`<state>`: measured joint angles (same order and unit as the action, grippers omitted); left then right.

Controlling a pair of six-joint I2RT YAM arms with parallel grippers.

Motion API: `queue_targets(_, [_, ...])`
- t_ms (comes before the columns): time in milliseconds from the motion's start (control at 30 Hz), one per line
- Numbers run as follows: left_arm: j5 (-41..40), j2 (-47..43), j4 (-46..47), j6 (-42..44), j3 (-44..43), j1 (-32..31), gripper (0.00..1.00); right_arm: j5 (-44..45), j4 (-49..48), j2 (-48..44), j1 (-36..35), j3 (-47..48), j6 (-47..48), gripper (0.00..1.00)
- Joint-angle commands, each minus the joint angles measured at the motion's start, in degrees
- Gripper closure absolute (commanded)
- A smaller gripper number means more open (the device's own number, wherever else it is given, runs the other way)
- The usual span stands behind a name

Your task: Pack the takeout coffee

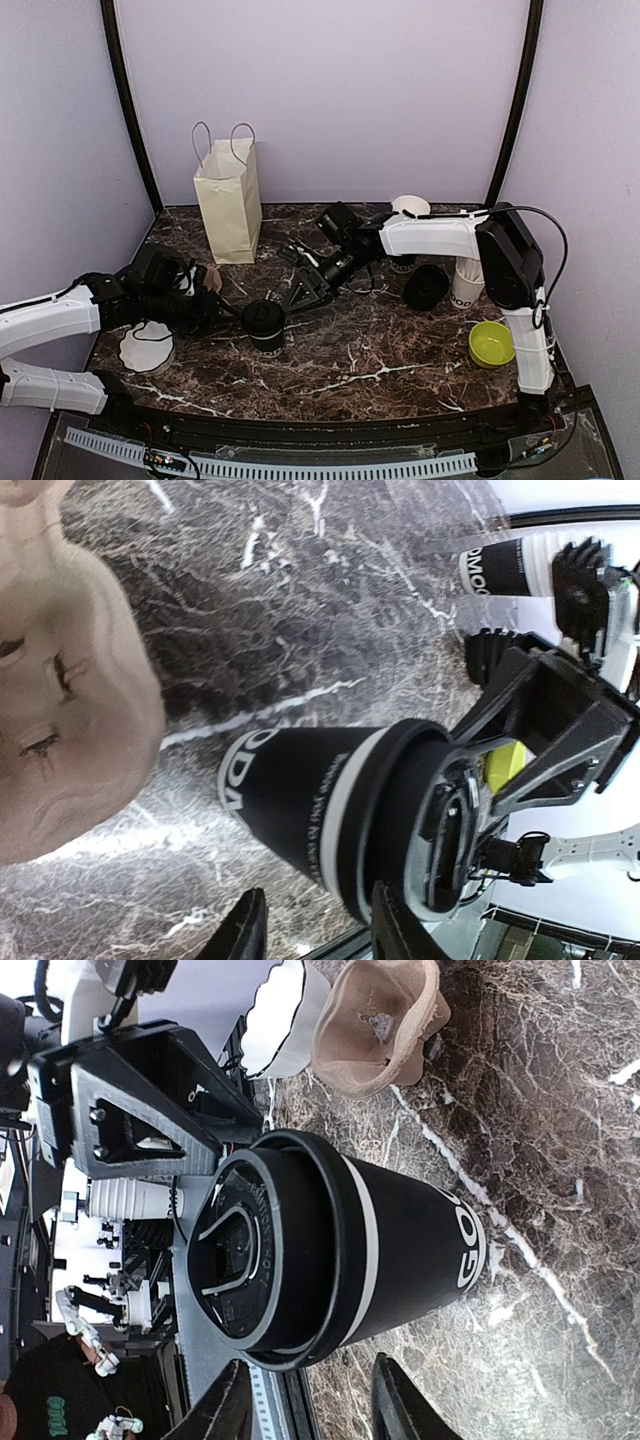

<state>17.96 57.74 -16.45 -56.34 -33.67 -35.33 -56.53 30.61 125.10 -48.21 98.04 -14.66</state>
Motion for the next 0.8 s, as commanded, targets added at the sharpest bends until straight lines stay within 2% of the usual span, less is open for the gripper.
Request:
queue_targets(0, [1.92, -0.59, 4.94, -1.04, 1.13, 0.79, 0.62, -0.51, -1.61, 1.38, 0.20, -0.51, -0.50, 0.61])
queue_targets(333, [3.51, 2.87, 6.43, 0.26, 1.60, 1.48, 0.63, -0.65, -1.28, 3.84, 0.13, 1.24, -0.72, 0.65])
queue_targets(767, [4.88, 3.42, 8.04, -0.67, 8.03, 2.73, 0.68, 0.10, -1.03, 5.87, -0.26, 2.21, -0.74, 0.62])
